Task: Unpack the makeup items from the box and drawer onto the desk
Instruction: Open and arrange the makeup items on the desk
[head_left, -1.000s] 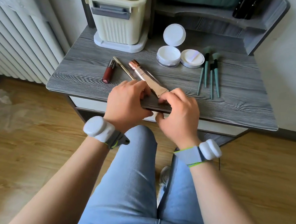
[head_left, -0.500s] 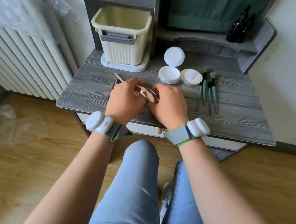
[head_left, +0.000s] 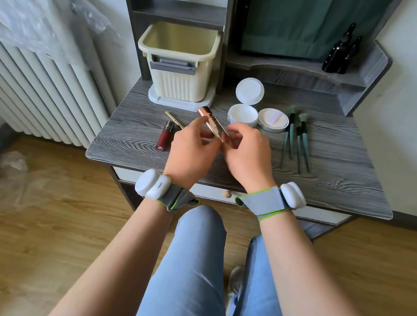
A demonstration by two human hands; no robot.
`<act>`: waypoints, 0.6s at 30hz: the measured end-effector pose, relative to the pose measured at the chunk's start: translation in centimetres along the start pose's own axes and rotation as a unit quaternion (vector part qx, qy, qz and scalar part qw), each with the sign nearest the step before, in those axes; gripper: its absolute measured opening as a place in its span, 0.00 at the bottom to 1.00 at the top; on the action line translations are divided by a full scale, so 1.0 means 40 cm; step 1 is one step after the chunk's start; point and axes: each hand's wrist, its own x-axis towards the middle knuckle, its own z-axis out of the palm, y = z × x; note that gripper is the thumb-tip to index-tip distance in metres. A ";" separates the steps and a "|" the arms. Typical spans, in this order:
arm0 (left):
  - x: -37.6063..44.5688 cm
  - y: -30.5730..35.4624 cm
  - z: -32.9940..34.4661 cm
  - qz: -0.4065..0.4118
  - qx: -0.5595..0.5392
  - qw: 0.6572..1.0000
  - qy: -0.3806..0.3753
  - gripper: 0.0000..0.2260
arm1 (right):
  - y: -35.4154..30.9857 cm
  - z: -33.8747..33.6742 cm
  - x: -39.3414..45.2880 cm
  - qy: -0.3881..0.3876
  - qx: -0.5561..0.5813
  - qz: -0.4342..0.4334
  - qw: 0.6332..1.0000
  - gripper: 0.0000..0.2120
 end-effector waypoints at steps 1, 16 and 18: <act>0.002 0.002 0.002 -0.005 -0.024 1.000 0.008 0.20 | -0.003 -0.002 0.000 0.001 0.035 0.000 0.999 0.10; -0.052 0.066 -0.008 0.211 0.151 0.965 -0.036 0.10 | -0.074 -0.103 0.007 0.097 0.128 0.018 0.987 0.17; -0.065 0.068 -0.005 0.237 0.192 0.952 -0.033 0.12 | -0.065 -0.107 0.012 0.095 0.083 0.017 0.992 0.19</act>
